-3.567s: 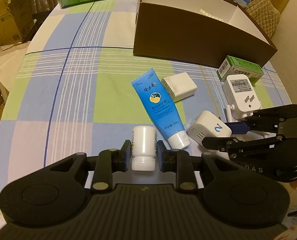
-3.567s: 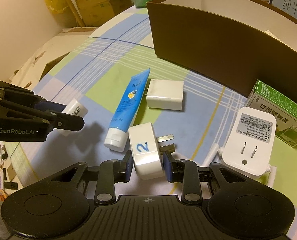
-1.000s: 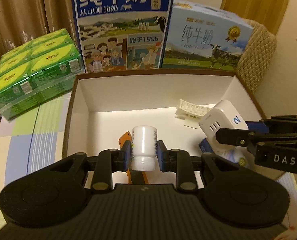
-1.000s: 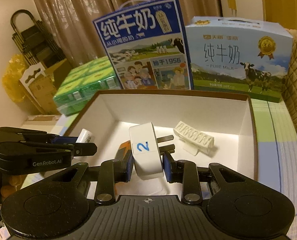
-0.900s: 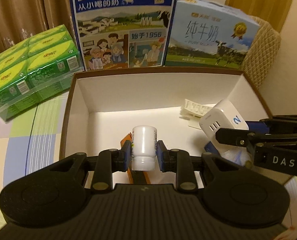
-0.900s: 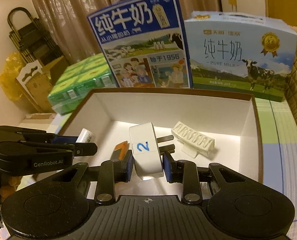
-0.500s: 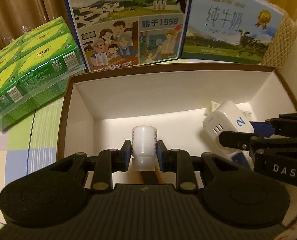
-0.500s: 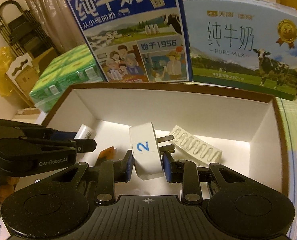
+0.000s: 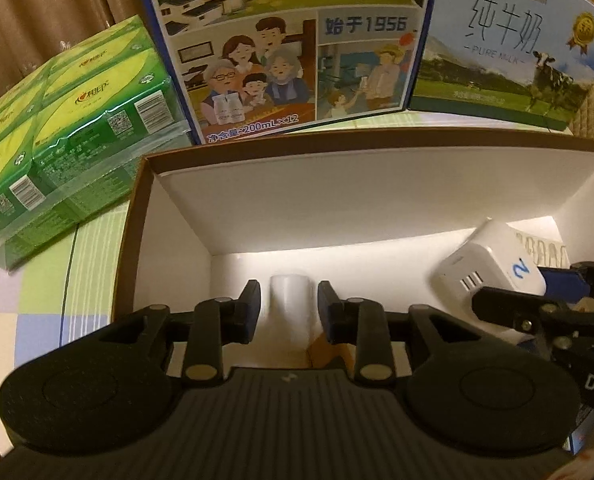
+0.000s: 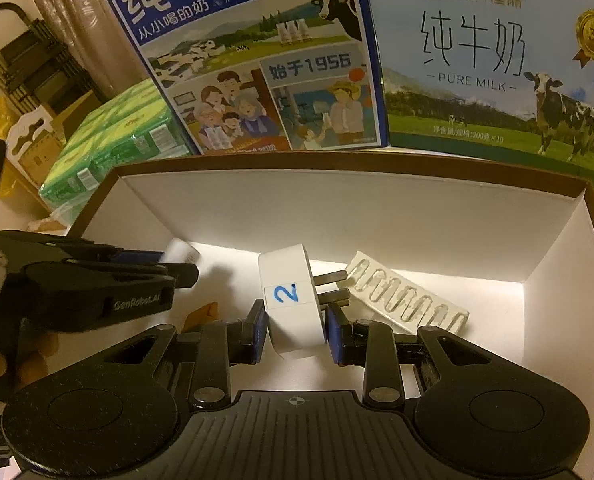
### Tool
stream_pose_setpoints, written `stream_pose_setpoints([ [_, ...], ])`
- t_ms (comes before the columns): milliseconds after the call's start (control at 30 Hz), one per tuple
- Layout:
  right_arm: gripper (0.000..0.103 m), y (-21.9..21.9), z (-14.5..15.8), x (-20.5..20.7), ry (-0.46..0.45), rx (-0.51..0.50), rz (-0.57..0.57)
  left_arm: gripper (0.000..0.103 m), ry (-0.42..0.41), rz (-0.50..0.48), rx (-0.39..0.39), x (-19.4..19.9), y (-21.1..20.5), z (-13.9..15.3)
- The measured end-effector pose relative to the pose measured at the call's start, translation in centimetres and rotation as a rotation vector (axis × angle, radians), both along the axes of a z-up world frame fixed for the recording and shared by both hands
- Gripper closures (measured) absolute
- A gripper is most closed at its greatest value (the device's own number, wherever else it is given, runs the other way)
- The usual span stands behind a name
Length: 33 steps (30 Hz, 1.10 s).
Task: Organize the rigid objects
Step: 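Open the left gripper dropping the bottle while the right lowers and releases the adapter, then withdraw both grippers from the box back toward the table items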
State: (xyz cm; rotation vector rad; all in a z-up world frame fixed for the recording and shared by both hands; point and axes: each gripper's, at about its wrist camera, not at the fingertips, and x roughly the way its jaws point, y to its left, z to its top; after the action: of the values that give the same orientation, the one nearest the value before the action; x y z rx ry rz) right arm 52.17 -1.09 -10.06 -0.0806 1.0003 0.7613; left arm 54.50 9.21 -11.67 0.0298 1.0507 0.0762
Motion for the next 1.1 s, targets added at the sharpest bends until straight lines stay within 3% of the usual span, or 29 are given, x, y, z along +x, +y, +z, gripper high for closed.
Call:
stream_pose_setpoints([
  [100, 0.075, 0.2, 0.1, 0.0, -0.004, 0.001, 0.000, 0.070, 0.002, -0.004, -0.013, 0.0, -0.1, 0.1],
  [300, 0.074, 0.3, 0.3, 0.3, -0.007, 0.039, -0.023, 0.069, 0.000, -0.013, -0.033, -0.6, 0.0, 0.6],
  [467, 0.049, -0.2, 1.5, -0.2, -0.040, 0.062, -0.030, 0.065, -0.014, -0.012, -0.059, -1.9, 0.2, 1.4],
  [1100, 0.041, -7.7, 6.0, -4.9, -0.051, 0.165, -0.097, 0.059, -0.095, 0.025, -0.163, -10.7, -0.4, 6.5],
])
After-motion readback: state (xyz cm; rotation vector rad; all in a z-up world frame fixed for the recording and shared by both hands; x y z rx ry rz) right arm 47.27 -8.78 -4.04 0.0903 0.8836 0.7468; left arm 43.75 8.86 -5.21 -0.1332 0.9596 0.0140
